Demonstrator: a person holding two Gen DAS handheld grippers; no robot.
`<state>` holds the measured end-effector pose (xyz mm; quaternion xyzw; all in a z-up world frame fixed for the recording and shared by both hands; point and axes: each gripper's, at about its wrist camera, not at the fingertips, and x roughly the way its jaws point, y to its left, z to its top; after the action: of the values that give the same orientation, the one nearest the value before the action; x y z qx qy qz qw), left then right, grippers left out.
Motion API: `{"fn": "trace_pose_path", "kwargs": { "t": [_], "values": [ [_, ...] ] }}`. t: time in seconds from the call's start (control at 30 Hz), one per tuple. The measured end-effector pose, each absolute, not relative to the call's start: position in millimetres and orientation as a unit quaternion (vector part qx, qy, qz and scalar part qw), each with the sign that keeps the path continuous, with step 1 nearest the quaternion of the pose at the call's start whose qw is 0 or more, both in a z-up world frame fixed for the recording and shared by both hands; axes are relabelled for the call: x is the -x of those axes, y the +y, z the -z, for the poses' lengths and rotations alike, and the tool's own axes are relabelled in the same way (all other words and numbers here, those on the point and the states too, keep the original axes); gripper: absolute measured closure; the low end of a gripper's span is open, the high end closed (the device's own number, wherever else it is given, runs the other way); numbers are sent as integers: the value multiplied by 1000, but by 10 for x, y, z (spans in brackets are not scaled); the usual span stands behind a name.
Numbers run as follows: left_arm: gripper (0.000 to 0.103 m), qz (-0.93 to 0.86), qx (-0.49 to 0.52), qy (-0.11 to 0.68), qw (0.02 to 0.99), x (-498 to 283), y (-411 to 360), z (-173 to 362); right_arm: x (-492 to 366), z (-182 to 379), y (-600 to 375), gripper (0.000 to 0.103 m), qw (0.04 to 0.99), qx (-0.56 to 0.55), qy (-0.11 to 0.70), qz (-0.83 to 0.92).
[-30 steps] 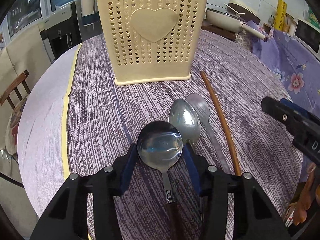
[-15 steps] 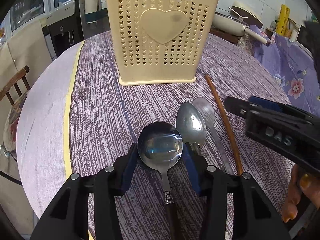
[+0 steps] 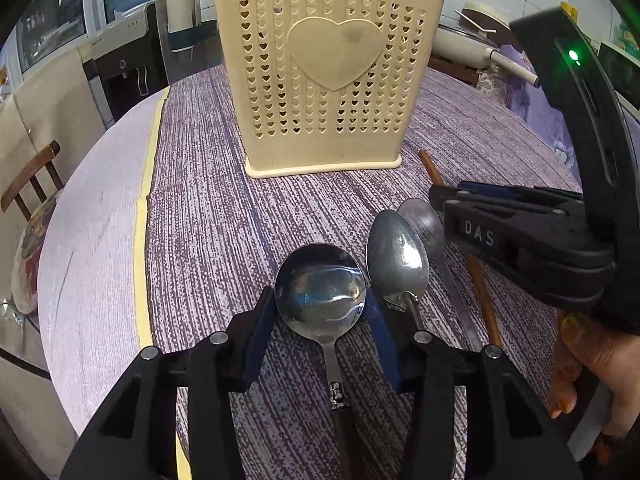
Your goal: Organize utensils
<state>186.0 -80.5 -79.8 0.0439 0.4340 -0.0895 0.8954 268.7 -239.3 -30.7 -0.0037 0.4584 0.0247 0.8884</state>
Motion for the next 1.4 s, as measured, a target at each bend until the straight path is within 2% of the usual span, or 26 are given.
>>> {"fn": "trace_pose_path", "kwargs": {
  "t": [0.2, 0.37, 0.73, 1.1, 1.17, 1.4],
  "values": [
    [57, 90, -42, 435, 895, -1890, -818, 791, -2768, 296, -2444, 92, 887, -6, 461, -27],
    [57, 92, -40, 434, 895, -1933, -799, 790, -2799, 305, -2579, 95, 885, -41, 462, -37],
    [57, 102, -21, 413, 905, -1961, -719, 651, -2745, 239, -2846, 95, 889, -100, 444, -50],
    [57, 113, 0, 364, 925, -1877, -621, 275, -2365, -363, -2924, 95, 926, -120, 345, -96],
    [81, 111, -2, 353, 929, -1856, -601, 202, -2283, -504, -2923, 95, 933, -116, 324, -105],
    [81, 105, 5, 345, 933, -1873, -531, 130, -2150, -747, -2919, 95, 943, -101, 296, -112]
  ]
}}
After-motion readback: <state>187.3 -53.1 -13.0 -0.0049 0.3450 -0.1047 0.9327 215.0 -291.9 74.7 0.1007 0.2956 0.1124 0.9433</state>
